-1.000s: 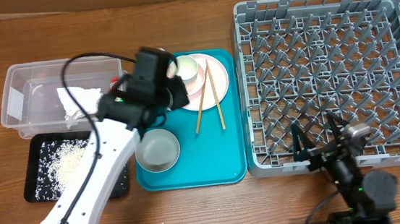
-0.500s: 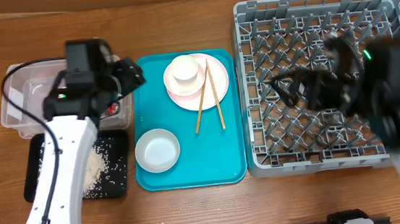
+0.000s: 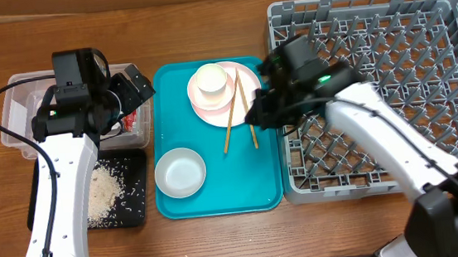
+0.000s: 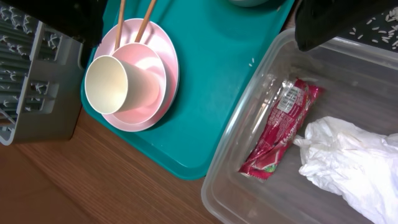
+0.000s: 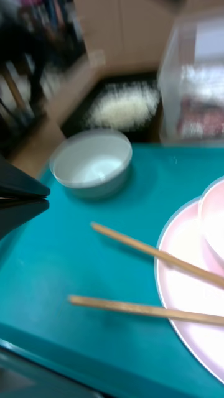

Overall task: Sort waste into correct bins and load items into the dishwasher
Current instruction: 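Raise the left arm aside and move the right gripper toward the chopsticks, then grasp one chopstick with the right gripper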

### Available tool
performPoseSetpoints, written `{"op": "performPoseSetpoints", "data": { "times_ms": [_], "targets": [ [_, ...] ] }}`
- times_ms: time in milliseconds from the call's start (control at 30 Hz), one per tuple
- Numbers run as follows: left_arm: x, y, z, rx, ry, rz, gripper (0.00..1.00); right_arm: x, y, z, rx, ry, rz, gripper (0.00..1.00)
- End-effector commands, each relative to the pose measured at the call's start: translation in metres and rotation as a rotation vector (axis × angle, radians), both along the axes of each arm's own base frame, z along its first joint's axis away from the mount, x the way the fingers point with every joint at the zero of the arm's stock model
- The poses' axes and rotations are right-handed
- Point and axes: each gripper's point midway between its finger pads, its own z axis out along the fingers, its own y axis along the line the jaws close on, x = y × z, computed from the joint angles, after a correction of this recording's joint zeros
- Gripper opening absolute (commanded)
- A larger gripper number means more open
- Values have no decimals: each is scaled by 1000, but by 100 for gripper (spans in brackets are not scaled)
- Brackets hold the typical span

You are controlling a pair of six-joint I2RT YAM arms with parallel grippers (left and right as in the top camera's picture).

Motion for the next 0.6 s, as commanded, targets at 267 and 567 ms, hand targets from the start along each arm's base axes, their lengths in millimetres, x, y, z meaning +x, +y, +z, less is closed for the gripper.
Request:
{"op": "performPoseSetpoints", "data": {
  "times_ms": [267,567],
  "targets": [
    [2,-2,10,-4,-28,-11,100,26,3,-11,-234,-215,-77,28],
    [2,-2,10,-4,-28,-11,100,39,-23,-24,-412,-323,-106,19]
  ]
}}
